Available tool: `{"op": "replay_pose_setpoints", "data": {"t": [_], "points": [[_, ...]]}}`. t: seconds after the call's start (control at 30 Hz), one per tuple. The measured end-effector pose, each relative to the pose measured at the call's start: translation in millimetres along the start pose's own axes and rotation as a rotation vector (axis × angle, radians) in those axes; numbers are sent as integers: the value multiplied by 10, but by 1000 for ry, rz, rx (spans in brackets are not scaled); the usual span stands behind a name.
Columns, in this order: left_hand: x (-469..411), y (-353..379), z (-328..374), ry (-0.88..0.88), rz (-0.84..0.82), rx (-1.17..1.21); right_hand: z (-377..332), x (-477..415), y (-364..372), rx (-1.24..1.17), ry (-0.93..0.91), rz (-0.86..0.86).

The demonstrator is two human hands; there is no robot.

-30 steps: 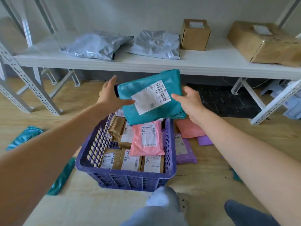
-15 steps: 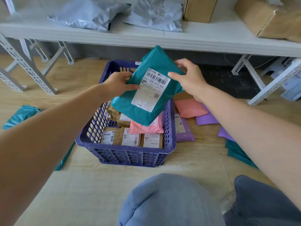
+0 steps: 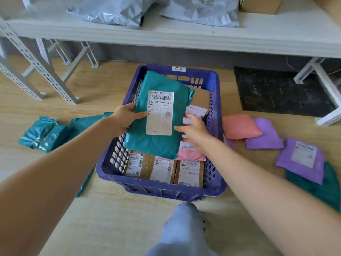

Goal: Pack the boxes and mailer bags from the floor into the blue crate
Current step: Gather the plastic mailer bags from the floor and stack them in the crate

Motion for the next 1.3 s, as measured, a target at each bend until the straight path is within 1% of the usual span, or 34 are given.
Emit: {"op": "replay_pose_setpoints", "data": {"t": [0.1, 0.27, 0.37, 0.43, 0.53, 0.63, 0.7, 0.77, 0.87, 0.93, 1.03, 1.17, 1.23, 1.3], "points": [[-251, -94, -202, -10, 86, -145, 158, -197, 235, -56, 72, -39], [-544, -32, -338, 63, 216, -439, 340, -451, 474, -198, 150, -97], [-697, 39, -435, 56, 224, -637, 409, -569, 514, -201, 159, -87], [-784, 87, -524, 76, 209, -718, 454, -648, 528, -177, 158, -92], [-806, 168, -605, 148, 152, -862, 514, -753, 556, -100, 150, -109], [-796, 190, -656, 75, 109, -997, 548, -804, 608, 49, 121, -132], [-806, 169, -739, 16, 86, -1026, 556, -800, 622, 128, 100, -145], [-801, 169, -816, 4, 56, -1034, 564, -805, 619, 217, 79, -148], [-798, 239, -869, 39, 35, -1119, 546, -809, 611, 304, 83, -176], [-832, 291, -823, 51, 63, -1235, 501, -794, 589, 328, 87, -194], [-862, 348, -662, 126, 87, -1404, 361, -700, 486, 367, 56, -214], [-715, 501, -343, 225, 118, -1425, 138, -485, 158, 334, -8, -170], [-560, 694, -129, 324, 129, -1367, 28, -386, -81, 256, -55, -92], [-400, 959, 90, 437, 148, -1248, -65, -295, -364, 160, -72, -10]]}}
Point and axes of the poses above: each hand's wrist, its own x-axis away from the middle knuckle, its own y-axis out of the palm, z = x × y, the point moved 2 cm from there along -x, towards the middle knuckle, and after that the axes turned 12 degrees about x, right-handed, at the moved point
